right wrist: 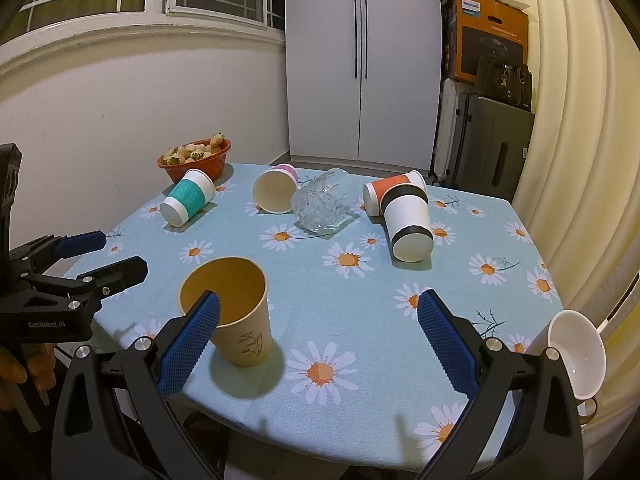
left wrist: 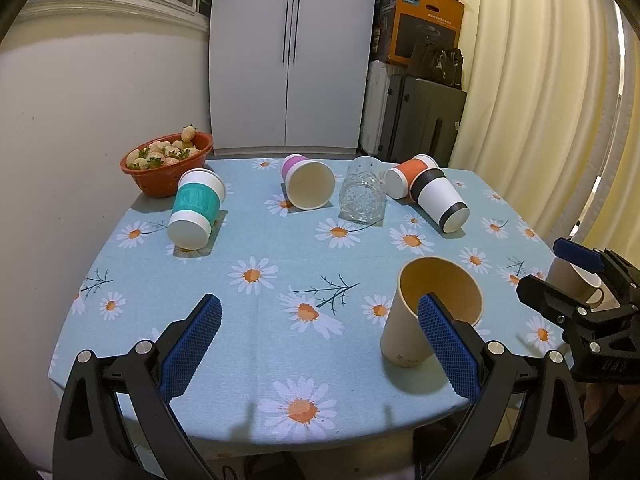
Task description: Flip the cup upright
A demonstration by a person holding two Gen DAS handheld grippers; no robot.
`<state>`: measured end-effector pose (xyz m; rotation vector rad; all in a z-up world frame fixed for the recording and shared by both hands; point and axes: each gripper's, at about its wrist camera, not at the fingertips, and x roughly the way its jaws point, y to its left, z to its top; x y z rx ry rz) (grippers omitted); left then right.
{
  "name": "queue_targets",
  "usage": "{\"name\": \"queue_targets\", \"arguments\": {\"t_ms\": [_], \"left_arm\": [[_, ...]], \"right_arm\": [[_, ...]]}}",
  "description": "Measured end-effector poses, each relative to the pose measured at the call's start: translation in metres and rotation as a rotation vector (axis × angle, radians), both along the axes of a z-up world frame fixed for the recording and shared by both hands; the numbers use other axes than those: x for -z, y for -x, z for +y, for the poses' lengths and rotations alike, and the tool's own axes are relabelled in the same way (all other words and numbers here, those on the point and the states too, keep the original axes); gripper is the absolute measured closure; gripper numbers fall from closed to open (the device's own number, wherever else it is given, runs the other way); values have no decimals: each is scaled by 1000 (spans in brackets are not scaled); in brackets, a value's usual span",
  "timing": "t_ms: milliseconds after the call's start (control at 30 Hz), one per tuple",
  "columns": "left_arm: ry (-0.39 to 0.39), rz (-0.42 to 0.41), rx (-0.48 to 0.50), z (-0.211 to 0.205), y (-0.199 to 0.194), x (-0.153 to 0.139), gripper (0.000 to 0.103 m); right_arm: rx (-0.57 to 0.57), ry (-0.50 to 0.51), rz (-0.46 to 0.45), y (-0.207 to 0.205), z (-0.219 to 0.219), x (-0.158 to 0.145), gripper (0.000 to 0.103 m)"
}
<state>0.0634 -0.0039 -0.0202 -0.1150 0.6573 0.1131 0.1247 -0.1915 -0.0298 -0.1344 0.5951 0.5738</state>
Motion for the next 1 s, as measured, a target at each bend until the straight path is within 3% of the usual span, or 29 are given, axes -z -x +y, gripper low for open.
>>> {"name": "queue_targets", "arguments": {"t_ms": [1000], "left_arm": [[-13, -6, 3, -2, 2, 1, 7]], "right_arm": [[5, 4, -1, -1, 0, 1, 5]]}}
